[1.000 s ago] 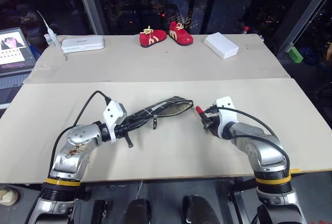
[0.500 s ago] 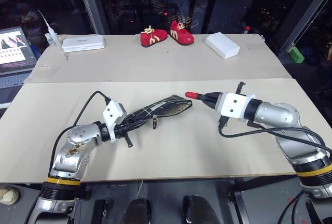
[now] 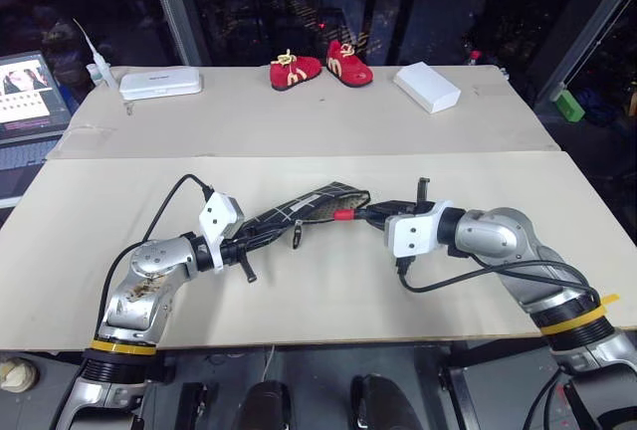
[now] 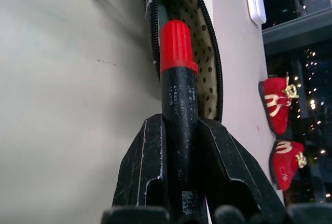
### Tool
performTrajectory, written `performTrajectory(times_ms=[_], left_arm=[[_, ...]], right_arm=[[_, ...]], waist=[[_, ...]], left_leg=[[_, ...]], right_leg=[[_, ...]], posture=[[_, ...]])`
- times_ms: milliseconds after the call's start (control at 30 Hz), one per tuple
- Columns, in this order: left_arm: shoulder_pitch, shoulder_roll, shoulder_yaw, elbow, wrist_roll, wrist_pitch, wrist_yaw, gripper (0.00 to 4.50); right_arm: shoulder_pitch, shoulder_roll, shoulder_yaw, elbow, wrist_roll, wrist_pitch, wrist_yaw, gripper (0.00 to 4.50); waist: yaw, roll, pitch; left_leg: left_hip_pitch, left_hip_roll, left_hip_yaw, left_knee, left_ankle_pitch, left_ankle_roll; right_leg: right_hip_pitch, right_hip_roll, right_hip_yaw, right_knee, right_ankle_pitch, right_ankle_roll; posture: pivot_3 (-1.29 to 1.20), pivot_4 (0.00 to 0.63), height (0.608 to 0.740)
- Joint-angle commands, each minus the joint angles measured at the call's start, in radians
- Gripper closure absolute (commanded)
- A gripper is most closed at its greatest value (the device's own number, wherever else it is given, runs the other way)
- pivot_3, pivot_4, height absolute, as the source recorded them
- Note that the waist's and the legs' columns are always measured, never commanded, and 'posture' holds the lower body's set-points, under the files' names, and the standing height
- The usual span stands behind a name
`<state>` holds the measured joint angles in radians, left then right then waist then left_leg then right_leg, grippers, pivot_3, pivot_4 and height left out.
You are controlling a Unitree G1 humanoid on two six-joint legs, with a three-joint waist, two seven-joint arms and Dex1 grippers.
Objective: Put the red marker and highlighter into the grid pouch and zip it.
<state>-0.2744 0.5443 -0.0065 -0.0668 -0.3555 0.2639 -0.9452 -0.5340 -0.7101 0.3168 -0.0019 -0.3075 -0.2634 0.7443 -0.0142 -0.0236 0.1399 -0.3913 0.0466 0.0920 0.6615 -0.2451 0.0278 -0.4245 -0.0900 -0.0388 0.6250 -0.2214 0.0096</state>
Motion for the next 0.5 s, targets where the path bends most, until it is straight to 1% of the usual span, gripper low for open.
performTrajectory(times_ms=[33, 133, 300, 500], left_arm=[[-0.015, 0.001, 0.000, -0.041, -0.014, -0.008, -0.008, 4.50], [-0.016, 0.001, -0.002, -0.040, -0.012, -0.009, -0.010, 4.50], [-0.018, -0.002, -0.006, -0.038, -0.009, -0.010, -0.008, 4.50], [-0.021, -0.004, -0.011, -0.035, -0.008, -0.010, -0.011, 4.50]], right_arm=[[-0.045, 0.025, -0.006, 0.016, -0.014, -0.035, -0.014, 4.01], [-0.085, 0.056, 0.004, 0.049, -0.021, -0.042, -0.013, 4.01], [-0.119, 0.089, 0.046, 0.101, -0.061, -0.104, -0.017, 4.01], [-0.192, 0.192, 0.131, 0.218, -0.141, -0.174, -0.050, 4.01]], waist=[[0.001, 0.000, 0.000], [0.001, 0.000, 0.000], [0.001, 0.000, 0.000], [-0.004, 0.000, 0.000]], left_leg=[[0.000, 0.000, 0.000, 0.000, 0.000, 0.000], [0.000, 0.000, 0.000, 0.000, 0.000, 0.000], [0.000, 0.000, 0.000, 0.000, 0.000, 0.000], [0.001, 0.000, 0.001, 0.000, 0.000, 0.000]], right_leg=[[0.000, 0.000, 0.000, 0.000, 0.000, 0.000], [0.000, 0.000, 0.000, 0.000, 0.000, 0.000], [0.000, 0.000, 0.000, 0.000, 0.000, 0.000], [0.000, 0.000, 0.000, 0.001, 0.000, 0.000]], posture=[[0.00, 0.150, 0.740], [0.00, 0.150, 0.740], [0.00, 0.150, 0.740], [0.00, 0.150, 0.740]])
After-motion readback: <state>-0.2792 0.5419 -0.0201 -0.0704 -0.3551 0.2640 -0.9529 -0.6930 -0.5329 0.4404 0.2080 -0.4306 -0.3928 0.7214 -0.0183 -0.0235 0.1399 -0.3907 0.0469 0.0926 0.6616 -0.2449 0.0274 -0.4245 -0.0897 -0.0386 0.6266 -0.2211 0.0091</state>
